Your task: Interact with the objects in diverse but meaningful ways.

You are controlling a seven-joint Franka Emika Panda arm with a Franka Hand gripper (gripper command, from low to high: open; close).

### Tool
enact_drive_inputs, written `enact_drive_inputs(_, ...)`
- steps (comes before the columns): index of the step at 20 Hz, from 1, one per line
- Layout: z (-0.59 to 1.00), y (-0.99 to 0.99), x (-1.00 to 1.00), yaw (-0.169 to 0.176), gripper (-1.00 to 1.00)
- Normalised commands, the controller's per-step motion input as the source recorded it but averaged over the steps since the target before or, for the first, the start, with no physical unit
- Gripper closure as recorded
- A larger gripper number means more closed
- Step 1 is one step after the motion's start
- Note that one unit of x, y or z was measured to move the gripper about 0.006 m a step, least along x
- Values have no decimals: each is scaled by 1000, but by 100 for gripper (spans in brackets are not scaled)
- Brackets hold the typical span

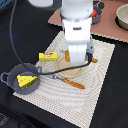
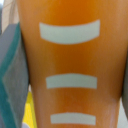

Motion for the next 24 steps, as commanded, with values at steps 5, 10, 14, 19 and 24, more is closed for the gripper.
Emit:
enact_drive_inputs(5, -458, 0, -74, 0, 100)
enact_drive_inputs(10, -185, -46, -98, 0, -100)
enact_drive_inputs(14, 728, 35, 372, -5, -100)
enact_drive_inputs(19, 1000, 179, 450, 0, -100)
enact_drive_inputs(24, 1000, 187, 365, 0, -100)
